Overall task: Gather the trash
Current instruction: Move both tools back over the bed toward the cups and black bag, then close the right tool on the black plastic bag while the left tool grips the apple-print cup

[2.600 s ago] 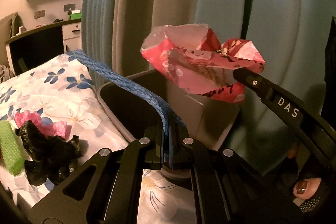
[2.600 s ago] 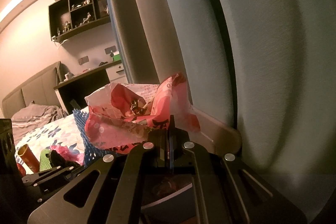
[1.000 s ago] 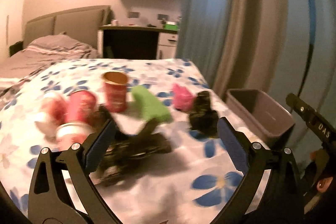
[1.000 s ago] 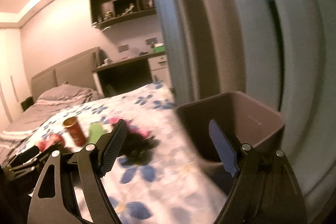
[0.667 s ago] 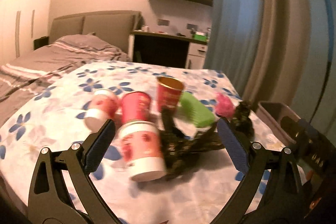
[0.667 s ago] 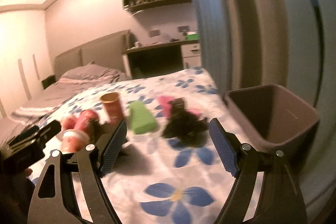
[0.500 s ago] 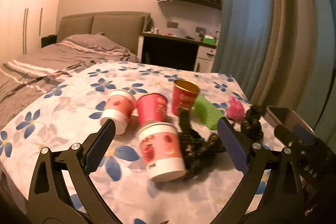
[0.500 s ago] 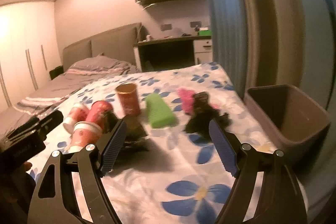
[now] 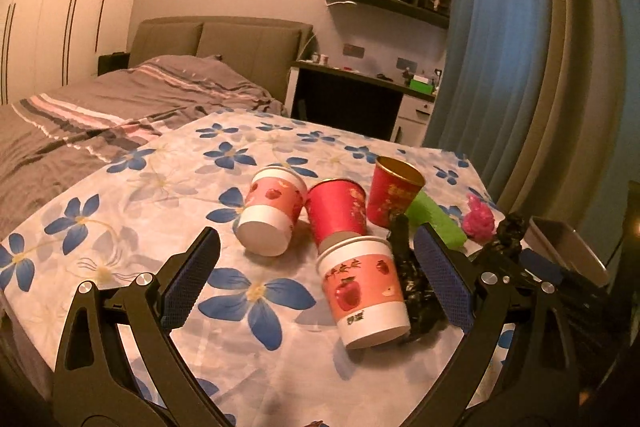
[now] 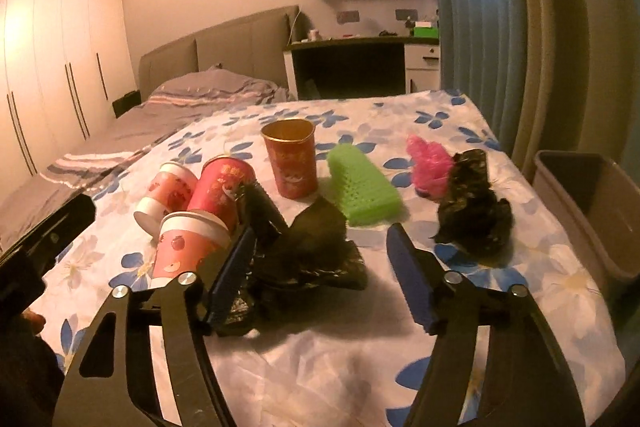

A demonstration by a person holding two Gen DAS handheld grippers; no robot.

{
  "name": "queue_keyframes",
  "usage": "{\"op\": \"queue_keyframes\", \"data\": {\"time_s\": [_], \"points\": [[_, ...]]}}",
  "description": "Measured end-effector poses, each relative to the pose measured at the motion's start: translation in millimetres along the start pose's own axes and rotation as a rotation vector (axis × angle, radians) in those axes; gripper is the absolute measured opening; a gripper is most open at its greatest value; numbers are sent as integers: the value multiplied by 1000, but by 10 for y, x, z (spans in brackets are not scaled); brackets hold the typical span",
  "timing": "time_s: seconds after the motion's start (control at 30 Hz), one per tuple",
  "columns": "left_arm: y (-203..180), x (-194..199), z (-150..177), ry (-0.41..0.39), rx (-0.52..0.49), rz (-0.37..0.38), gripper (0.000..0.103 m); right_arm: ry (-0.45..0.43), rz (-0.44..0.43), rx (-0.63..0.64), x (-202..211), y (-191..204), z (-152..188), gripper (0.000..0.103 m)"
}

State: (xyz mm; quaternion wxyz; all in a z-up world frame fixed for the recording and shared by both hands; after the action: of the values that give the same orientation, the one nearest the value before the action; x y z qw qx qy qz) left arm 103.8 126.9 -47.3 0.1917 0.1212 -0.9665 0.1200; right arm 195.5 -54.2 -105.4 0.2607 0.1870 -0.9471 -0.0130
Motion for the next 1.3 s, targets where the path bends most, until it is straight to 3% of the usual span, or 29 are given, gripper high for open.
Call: {"op": "queue_keyframes", "data": {"time_s": [0.23, 0.33, 0.5, 0.6, 0.9, 1.17, 1.3], "points": [[63, -38, 17, 7, 8, 9, 96, 63, -14, -17, -203, 8, 75, 56], [46, -55, 45, 16, 0, 19, 96, 100, -39, -33, -290, 11, 131, 45], [5, -107, 111, 41, -12, 36, 96, 135, -65, -25, -363, 46, 215, 14], [-16, -125, 141, 51, -15, 43, 96, 125, -68, -20, -341, 50, 208, 8], [-176, -238, 280, 106, -28, 76, 96, 32, -27, -16, -74, -108, 75, 3], [-264, -413, 390, 168, -41, 62, 96, -40, -5, -32, 199, -267, -48, 3], [-313, -517, 489, 229, -45, 66, 91, -57, -15, -38, 265, -296, -79, 3]]}}
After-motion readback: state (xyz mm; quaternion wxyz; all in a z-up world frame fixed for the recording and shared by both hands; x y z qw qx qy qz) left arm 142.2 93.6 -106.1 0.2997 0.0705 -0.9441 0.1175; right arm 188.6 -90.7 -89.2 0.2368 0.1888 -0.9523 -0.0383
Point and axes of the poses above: each gripper's, at about its wrist camera, not at the fingertips, and x roughly against the way its jaws point, y to its left, z to its underside, the point moved 10 cm from there along -x, roughly the way its jaws point, and after that the axes turned 2 degrees about -z, right-handed, at the moved point
